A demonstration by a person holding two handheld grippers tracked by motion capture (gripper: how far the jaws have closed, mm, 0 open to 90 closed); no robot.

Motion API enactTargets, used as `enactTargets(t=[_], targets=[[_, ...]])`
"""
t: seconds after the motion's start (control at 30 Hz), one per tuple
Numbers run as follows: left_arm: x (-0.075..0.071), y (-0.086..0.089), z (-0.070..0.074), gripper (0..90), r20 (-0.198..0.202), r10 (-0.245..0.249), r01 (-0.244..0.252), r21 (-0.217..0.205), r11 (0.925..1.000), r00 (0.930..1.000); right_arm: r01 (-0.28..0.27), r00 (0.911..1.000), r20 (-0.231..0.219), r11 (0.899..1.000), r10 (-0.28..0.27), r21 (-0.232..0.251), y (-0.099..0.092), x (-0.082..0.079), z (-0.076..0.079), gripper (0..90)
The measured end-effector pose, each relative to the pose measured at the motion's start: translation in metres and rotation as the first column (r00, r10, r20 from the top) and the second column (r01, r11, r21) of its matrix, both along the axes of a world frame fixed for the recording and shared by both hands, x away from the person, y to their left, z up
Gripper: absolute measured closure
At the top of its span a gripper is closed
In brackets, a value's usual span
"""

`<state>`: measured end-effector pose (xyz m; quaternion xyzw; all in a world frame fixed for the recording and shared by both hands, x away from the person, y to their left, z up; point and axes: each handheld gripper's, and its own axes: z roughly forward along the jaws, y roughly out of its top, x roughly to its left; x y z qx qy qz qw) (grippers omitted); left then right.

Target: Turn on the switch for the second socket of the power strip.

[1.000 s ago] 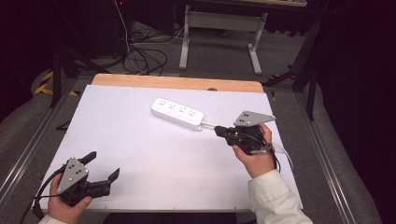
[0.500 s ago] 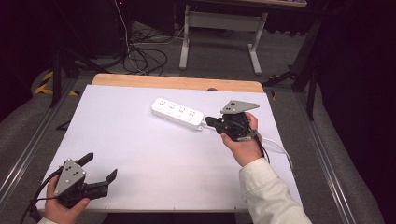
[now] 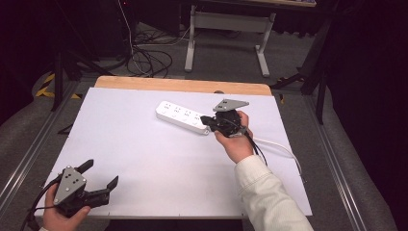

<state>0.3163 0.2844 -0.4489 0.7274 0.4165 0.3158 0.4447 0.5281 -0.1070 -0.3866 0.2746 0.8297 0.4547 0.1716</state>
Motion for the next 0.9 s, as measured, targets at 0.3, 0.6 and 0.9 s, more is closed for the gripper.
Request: enactTargets(t=[0.3,0.6,0.9], targets=[[0.001,0.001,0.001,9.4,0.006,0.002,-0.002,0.001,1.0,1.0,0.032,0.9994,-0.012,0.999,-0.032,0.008,0.016,0.022,-0.02,90.0],[0.002,0.002,0.001,9.4,0.003,0.0,0.0,-0.009,1.0,1.0,0.037,0.9993,-0.001,0.999,-0.037,-0.003,0.032,0.035,-0.033,90.0],[0.003,0.002,0.001,9.5,-0.002,-0.007,0.007,-0.013,0.9999,1.0,0.057,0.9983,-0.016,0.998,-0.057,0.007,0.049,0.048,-0.046,90.0]])
